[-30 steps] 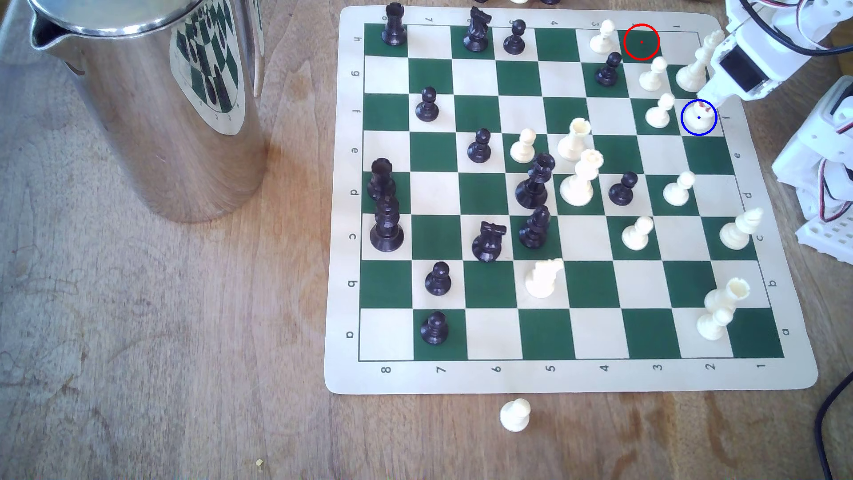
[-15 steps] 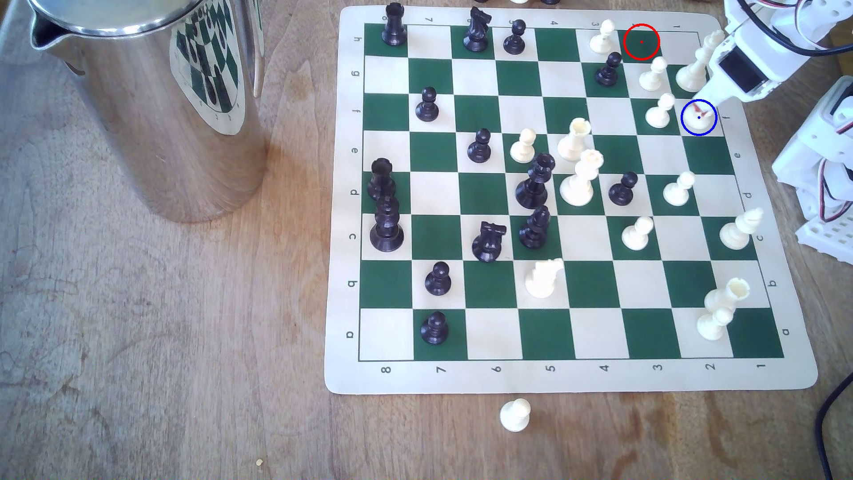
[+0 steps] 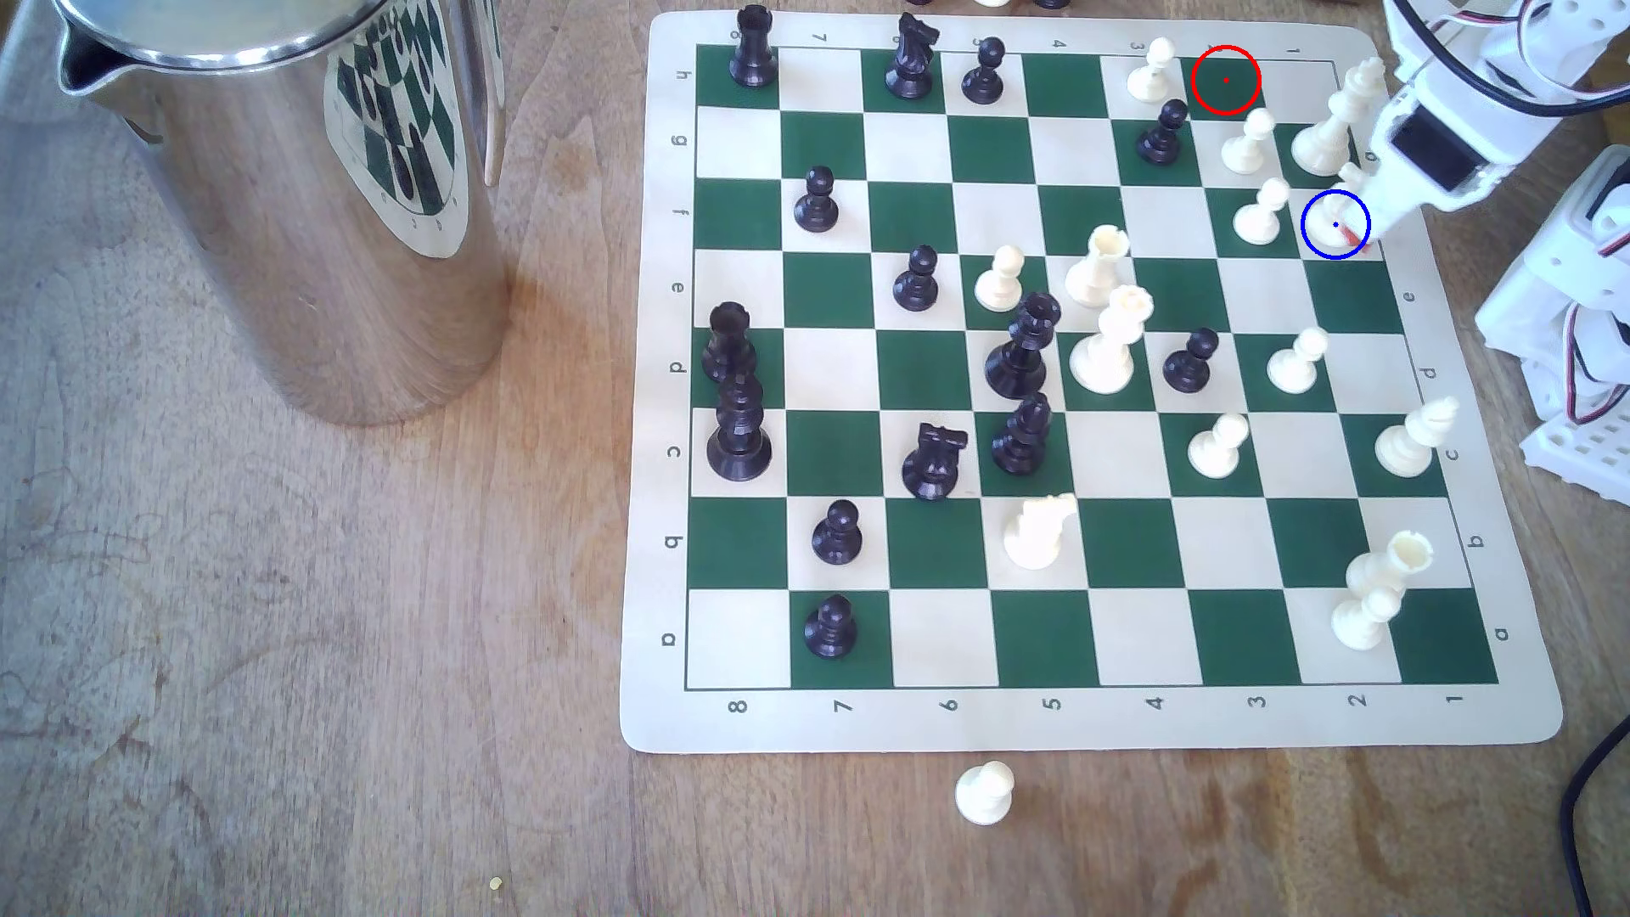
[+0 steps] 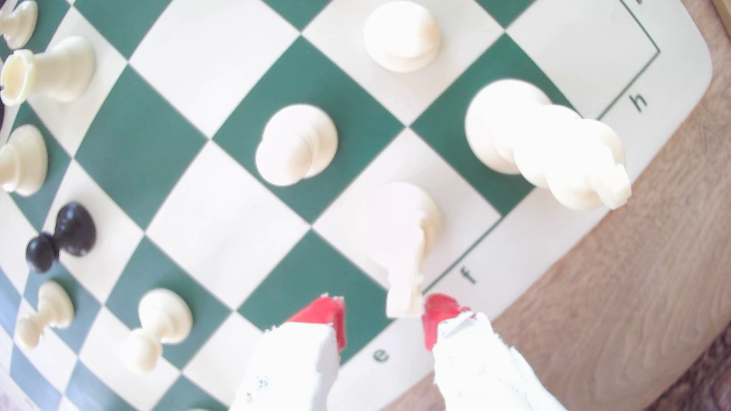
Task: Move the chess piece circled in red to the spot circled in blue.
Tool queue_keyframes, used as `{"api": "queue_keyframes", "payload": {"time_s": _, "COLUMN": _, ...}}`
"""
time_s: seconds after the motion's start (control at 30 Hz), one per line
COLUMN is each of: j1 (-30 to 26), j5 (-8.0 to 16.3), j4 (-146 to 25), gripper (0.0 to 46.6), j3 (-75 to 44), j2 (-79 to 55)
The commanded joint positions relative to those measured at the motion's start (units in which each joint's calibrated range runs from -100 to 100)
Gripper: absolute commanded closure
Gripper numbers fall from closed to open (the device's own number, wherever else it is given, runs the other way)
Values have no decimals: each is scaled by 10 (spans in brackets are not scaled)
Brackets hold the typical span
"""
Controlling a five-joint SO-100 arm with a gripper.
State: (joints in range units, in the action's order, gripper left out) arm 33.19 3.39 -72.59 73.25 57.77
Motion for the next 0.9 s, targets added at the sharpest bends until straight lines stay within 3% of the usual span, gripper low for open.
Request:
{"api": "queue_keyframes", "payload": {"time_s": 0.0, "j1": -5, "j5": -1, "j4": -80, "gripper": 339, "j3": -101, "j2": 16}}
{"api": "queue_keyframes", "payload": {"time_s": 0.37, "j1": -79, "j5": 21, "j4": -254, "gripper": 324, "j3": -212, "j2": 101}}
{"api": "queue_keyframes", "payload": {"time_s": 0.57, "j1": -206, "j5": 51, "j4": -237, "gripper": 339, "j3": -167, "j2": 161}}
{"api": "queue_keyframes", "payload": {"time_s": 0.73, "j1": -273, "j5": 51, "j4": -177, "gripper": 356, "j3": -113, "j2": 224}}
{"api": "queue_keyframes", "payload": {"time_s": 0.87, "j1": -292, "j5": 47, "j4": -100, "gripper": 382, "j3": -67, "j2": 234}}
